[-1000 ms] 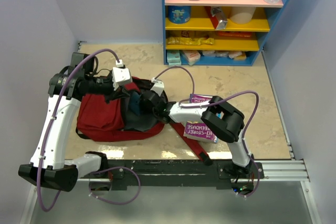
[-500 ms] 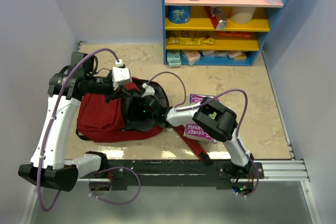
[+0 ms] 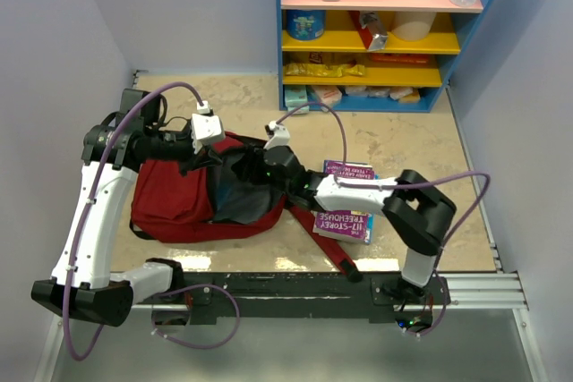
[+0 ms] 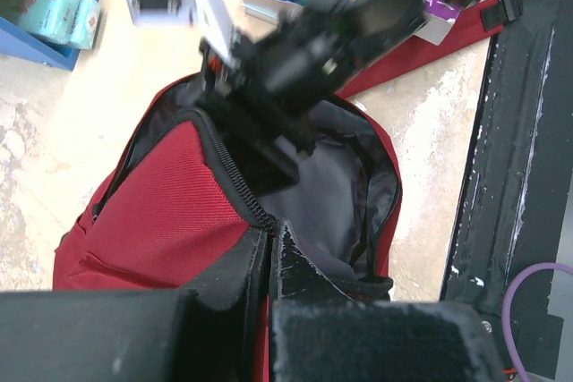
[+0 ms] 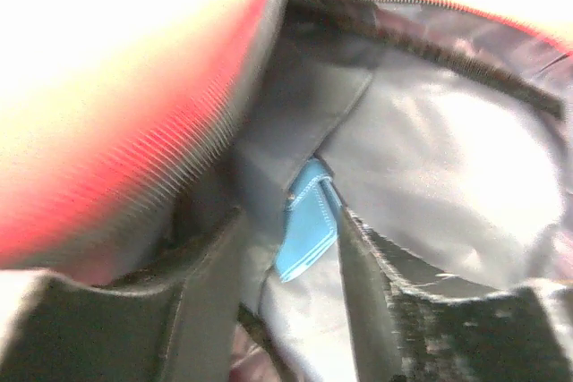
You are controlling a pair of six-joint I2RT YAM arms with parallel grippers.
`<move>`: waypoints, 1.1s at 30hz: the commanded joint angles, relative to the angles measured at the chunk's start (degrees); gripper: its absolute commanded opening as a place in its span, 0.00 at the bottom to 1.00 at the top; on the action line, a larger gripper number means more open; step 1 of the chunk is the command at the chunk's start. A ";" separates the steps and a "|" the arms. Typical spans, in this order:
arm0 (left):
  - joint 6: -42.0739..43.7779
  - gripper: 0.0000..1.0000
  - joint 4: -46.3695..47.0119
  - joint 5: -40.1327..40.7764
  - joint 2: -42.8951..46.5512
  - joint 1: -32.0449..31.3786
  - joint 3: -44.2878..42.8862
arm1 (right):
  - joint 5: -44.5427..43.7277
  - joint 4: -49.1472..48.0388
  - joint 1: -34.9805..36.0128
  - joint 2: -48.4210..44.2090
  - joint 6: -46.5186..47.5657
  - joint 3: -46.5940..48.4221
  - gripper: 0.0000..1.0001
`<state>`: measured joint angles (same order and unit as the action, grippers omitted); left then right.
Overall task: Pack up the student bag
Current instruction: Place the personal item in the student bag, then pick up the book from the center of the board.
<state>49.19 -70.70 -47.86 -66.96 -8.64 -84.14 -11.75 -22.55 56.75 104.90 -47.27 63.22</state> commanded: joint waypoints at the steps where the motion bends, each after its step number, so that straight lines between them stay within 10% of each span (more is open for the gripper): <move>1: 1.61 0.00 3.46 -5.85 1.66 0.03 0.20 | -6.96 4.25 0.29 -9.08 5.24 -2.13 0.46; 10: -3.38 0.00 12.67 -5.93 3.24 -0.49 9.25 | -20.42 30.69 -3.12 -38.57 1.24 -12.05 0.71; 17: -11.30 0.00 22.34 -1.90 -2.81 -8.92 9.18 | -22.88 50.56 -7.79 -61.28 -7.13 -22.88 0.72; 33: -24.22 0.00 38.70 15.42 -20.05 -28.09 6.70 | -23.67 64.99 -8.15 -65.35 -17.51 -24.46 0.71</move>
<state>28.47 -39.51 -33.28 -85.60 -34.48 -75.20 -32.58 38.98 48.73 41.08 -61.52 38.63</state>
